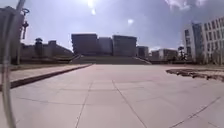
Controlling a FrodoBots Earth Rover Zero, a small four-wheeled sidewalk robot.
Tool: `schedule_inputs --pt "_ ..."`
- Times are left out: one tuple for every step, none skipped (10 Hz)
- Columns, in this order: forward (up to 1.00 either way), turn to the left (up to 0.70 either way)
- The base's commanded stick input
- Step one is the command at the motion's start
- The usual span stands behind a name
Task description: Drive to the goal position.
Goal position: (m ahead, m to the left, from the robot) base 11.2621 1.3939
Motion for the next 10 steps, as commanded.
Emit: schedule_inputs --pt "0.85 0.00" --pt "0.85 0.00" --pt "0.85 0.00" --pt "0.85 0.00" --pt "0.85 0.00" --pt "0.85 0.00" --pt "0.85 0.00" --pt "0.85 0.00" --pt "0.85 0.00" --pt "0.85 0.00"
